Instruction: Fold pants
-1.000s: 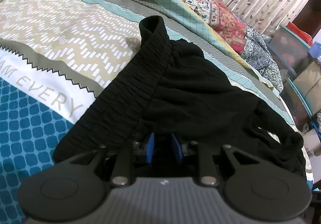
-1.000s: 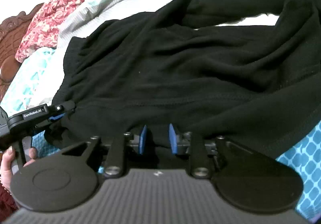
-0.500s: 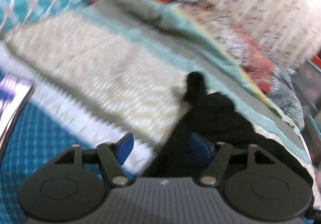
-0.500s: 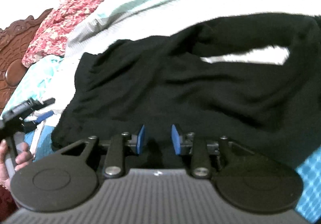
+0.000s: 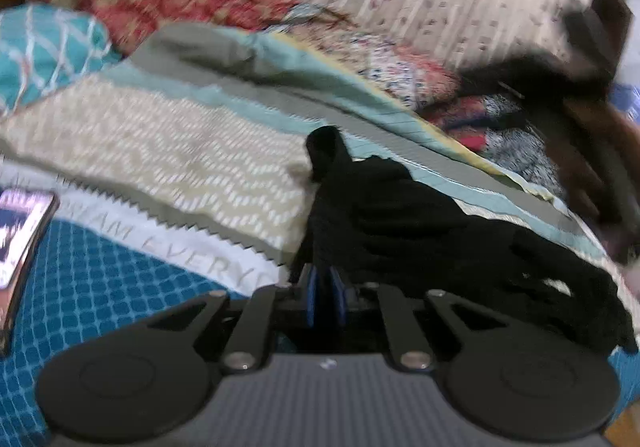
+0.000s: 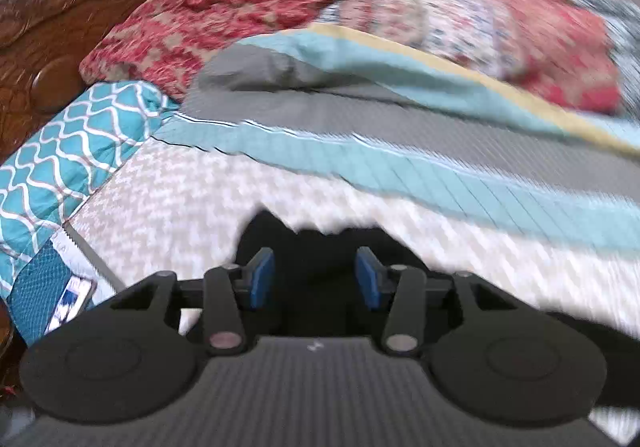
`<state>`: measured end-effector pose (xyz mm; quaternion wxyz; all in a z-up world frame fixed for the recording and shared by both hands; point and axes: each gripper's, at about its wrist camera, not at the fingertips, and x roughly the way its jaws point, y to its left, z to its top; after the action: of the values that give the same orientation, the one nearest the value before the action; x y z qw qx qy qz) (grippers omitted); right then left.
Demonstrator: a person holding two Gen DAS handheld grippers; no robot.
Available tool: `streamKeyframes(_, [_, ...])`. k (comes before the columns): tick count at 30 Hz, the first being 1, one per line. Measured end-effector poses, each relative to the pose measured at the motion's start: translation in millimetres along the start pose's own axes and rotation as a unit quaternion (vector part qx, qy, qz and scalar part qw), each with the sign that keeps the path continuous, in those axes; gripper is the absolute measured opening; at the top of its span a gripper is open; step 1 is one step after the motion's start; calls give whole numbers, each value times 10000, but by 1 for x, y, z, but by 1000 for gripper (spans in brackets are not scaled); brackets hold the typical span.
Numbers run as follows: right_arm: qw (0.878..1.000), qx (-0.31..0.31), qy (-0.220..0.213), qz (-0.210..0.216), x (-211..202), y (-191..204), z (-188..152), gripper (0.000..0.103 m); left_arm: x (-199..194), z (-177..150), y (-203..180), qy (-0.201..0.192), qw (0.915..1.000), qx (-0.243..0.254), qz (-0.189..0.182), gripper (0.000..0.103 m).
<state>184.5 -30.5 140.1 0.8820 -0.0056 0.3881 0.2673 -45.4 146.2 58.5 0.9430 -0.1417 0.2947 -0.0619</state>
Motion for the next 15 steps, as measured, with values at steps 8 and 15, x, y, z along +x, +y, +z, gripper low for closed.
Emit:
streamKeyframes(8, [9839, -1439, 984, -389, 82, 54, 22, 51, -8, -12, -38, -229, 9950, 851, -476, 7])
streamKeyframes(15, [9895, -1044, 735, -676, 97, 42, 18, 7, -10, -26, -50, -235, 9908, 1141, -693, 8])
